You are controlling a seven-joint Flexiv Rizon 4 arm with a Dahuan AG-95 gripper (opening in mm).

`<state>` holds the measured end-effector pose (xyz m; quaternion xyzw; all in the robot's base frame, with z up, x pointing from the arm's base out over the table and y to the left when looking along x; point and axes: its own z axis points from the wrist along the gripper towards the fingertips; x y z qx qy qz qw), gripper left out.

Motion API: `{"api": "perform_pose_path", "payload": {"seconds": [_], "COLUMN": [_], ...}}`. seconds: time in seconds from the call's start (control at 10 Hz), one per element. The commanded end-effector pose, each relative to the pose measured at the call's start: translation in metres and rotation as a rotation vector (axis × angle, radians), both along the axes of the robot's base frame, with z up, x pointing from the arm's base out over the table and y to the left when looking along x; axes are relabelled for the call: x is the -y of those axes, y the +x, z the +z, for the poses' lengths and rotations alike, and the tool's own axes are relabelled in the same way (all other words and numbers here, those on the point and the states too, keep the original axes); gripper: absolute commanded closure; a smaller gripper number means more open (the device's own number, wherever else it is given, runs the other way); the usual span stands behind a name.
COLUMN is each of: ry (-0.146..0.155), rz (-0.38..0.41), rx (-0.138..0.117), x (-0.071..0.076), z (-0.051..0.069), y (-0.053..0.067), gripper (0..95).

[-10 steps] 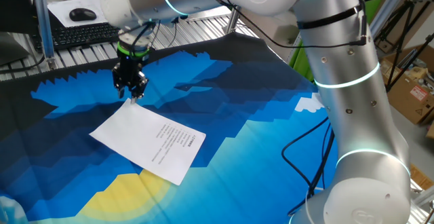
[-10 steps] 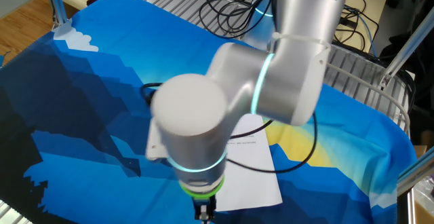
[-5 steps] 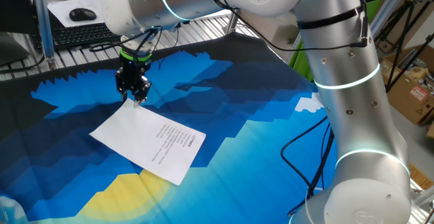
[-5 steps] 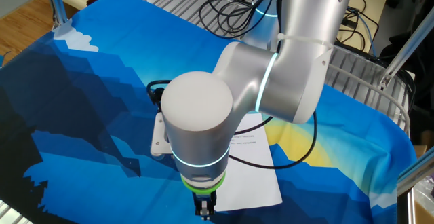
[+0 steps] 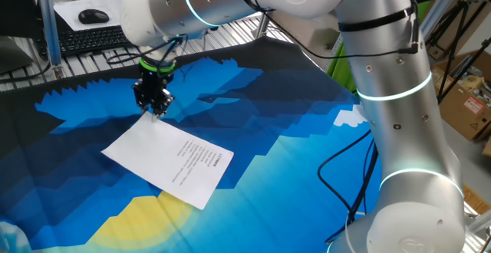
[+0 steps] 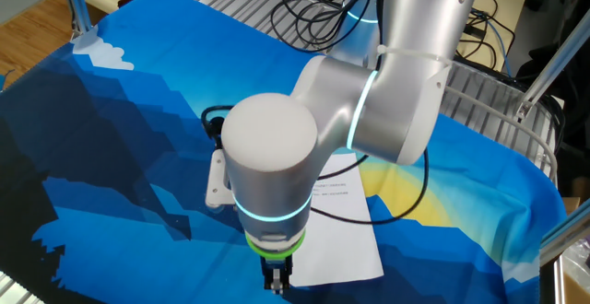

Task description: Flip over and spread out the paper that is laid flat on the table

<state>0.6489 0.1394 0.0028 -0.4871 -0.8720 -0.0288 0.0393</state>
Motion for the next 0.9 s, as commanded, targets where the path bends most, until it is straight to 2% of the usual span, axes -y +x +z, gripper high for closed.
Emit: {"api": "perform_pose_path", "payload": {"seconds": [0.1, 0.2, 0.5, 0.6, 0.7, 0.9], "ry": [0.006, 0.011, 0.01, 0.013, 0.013, 0.029], "rz": [0.0, -0.007, -0.05, -0.07, -0.076, -0.086], "rx": [-0.005, -0.01, -0.023, -0.046, -0.062, -0.101], "x": [-0.001, -0.003, -0.023, -0.041, -0.053, -0.082], "z": [-0.002, -0.001, 0.008, 0.018, 0.025, 0.049], "y": [0.001, 0.002, 0.003, 0.004, 0.004, 0.005], "gripper": [95.0, 95.0, 95.0, 95.0, 95.0, 95.0]}}
